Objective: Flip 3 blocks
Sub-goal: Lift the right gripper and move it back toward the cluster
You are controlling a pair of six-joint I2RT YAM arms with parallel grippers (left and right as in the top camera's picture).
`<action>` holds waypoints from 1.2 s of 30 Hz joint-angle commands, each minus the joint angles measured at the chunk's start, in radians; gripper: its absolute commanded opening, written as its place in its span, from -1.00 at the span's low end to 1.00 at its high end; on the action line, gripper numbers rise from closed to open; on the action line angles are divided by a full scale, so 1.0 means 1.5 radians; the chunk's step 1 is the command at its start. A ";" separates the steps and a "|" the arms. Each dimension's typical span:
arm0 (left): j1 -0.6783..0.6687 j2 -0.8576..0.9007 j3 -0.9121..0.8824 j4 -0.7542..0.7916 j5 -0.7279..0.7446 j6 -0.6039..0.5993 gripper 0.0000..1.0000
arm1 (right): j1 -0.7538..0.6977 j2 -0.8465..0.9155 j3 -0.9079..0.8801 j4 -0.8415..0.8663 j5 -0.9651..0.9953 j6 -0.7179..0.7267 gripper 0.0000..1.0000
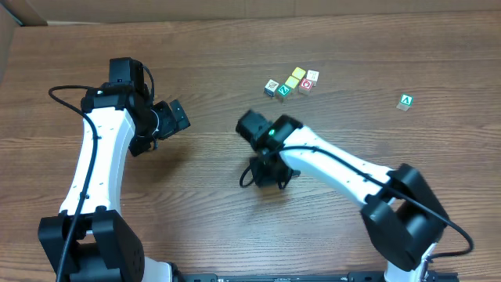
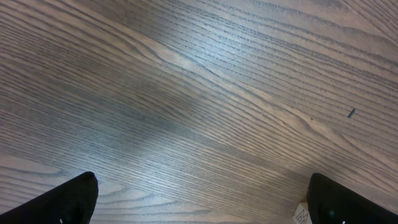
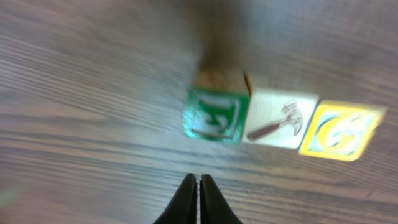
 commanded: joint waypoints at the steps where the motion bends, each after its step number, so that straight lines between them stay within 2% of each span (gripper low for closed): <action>1: 0.003 0.004 0.009 0.001 0.003 -0.009 1.00 | -0.040 -0.046 0.062 -0.001 -0.008 0.009 -0.46; 4: 0.003 0.004 0.009 0.001 0.003 -0.009 1.00 | -0.081 -0.046 0.066 0.026 -0.005 0.024 0.20; 6: 0.003 0.004 0.009 0.001 0.003 -0.009 0.99 | -0.112 -0.046 0.066 0.049 0.011 0.024 0.34; 8: 0.003 0.004 0.009 0.001 0.003 -0.009 1.00 | -0.150 -0.046 0.066 0.073 0.023 0.035 0.63; 12: 0.003 0.004 0.009 0.001 0.003 -0.009 1.00 | -0.231 -0.046 0.066 0.113 0.027 0.129 0.72; 14: 0.003 0.004 0.009 0.001 0.003 -0.009 1.00 | -0.262 -0.046 0.066 0.131 0.027 0.156 0.98; 23: 0.003 0.004 0.009 0.001 0.003 -0.009 0.99 | -0.357 -0.046 0.066 0.145 0.027 0.162 1.00; 36: 0.003 0.004 0.009 0.001 0.003 -0.009 1.00 | -0.366 -0.046 0.066 0.146 0.027 0.162 1.00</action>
